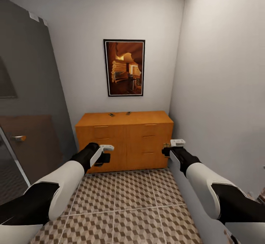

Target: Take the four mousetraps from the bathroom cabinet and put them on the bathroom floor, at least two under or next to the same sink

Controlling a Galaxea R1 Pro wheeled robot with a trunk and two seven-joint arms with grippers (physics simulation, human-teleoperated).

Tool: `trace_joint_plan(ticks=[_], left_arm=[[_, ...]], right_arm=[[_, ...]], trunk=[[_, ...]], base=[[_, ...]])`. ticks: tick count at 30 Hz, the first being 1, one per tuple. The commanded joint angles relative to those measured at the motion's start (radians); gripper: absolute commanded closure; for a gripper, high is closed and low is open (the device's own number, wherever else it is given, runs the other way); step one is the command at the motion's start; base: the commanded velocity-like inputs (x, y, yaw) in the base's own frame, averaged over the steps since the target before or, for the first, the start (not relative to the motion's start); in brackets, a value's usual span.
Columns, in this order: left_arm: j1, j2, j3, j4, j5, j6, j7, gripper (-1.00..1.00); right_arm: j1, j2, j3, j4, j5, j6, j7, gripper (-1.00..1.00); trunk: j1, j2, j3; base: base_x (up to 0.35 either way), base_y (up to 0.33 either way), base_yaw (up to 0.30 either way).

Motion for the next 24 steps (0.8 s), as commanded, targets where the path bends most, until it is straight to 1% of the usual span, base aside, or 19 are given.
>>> trace_joint_plan(ticks=[1, 5, 9, 12, 13, 14, 16, 17, 19, 20, 22, 23, 24], left_arm=[[-0.001, 0.001, -0.006, 0.004, 0.004, 0.001, 0.000, 1.00], [-0.001, 0.010, -0.006, 0.013, 0.004, -0.007, -0.004, 1.00], [-0.001, 0.025, -0.006, 0.034, 0.005, -0.025, -0.006, 1.00], [-0.001, 0.033, -0.006, 0.072, 0.005, -0.071, -0.009, 1.00], [-0.001, 0.034, -0.006, 0.079, 0.005, -0.077, -0.009, 1.00], [-0.001, 0.036, -0.006, 0.116, 0.005, -0.096, -0.009, 1.00], [-0.001, 0.036, -0.006, 0.130, 0.005, -0.099, -0.010, 1.00], [-0.001, 0.039, -0.006, 0.137, 0.009, -0.100, -0.010, 1.00], [-0.001, 0.042, -0.006, 0.139, 0.025, -0.101, -0.010, 1.00], [-0.001, 0.051, -0.006, 0.140, 0.061, -0.102, -0.010, 1.00], [-0.001, 0.056, -0.007, 0.141, 0.069, -0.102, -0.010, 1.00], [-0.001, 0.070, -0.008, 0.173, 0.079, -0.127, -0.011, 1.00], [-0.001, 0.070, -0.008, 0.194, 0.080, -0.149, -0.011, 1.00]], right_arm=[[-0.001, 0.002, -0.009, -0.001, 0.007, 0.005, -0.001, 1.00], [0.002, 0.002, -0.009, -0.001, 0.007, 0.005, 0.000, 1.00], [0.004, 0.003, -0.009, 0.004, 0.006, 0.006, 0.001, 1.00], [0.005, 0.003, -0.008, 0.036, 0.009, 0.005, 0.001, 1.00], [0.005, 0.003, -0.008, 0.042, 0.010, 0.005, 0.001, 1.00], [0.006, 0.005, -0.009, 0.074, 0.007, 0.003, 0.001, 1.00], [0.006, 0.007, -0.009, 0.102, 0.006, -0.018, 0.001, 1.00], [0.006, 0.008, -0.008, 0.139, 0.010, -0.062, 0.001, 1.00], [0.006, 0.009, -0.008, 0.151, 0.014, -0.081, 0.003, 1.00], [0.006, 0.009, -0.008, 0.155, 0.017, -0.088, 0.003, 1.00], [0.006, 0.009, -0.008, 0.156, 0.018, -0.088, 0.003, 1.00], [0.006, 0.011, -0.008, 0.160, 0.014, -0.089, 0.004, 1.00], [0.006, 0.013, -0.008, 0.161, 0.012, -0.089, 0.003, 1.00]], trunk=[[0.000, -0.002, -0.002], [0.000, -0.002, -0.002], [0.000, -0.002, -0.002], [0.000, -0.002, -0.002], [0.000, -0.002, -0.002], [0.000, -0.002, -0.002], [0.000, -0.002, -0.002], [0.000, -0.002, -0.002], [0.000, -0.002, -0.002], [0.000, -0.002, -0.002], [0.000, -0.002, -0.002], [0.000, -0.002, -0.002], [0.000, -0.002, -0.002]], base=[[-0.346, 0.000, 0.000], [-0.346, 0.000, 0.000], [-0.346, 0.000, 0.000], [-0.346, 0.000, 0.000], [-0.346, 0.000, 0.000], [-0.346, 0.000, 0.000], [-0.346, 0.000, 0.000], [-0.346, 0.000, 0.000], [-0.346, 0.000, 0.000], [-0.347, 0.000, 0.000], [-0.347, 0.000, 0.000], [-0.346, 0.000, 0.000], [-0.346, 0.000, 0.000]])
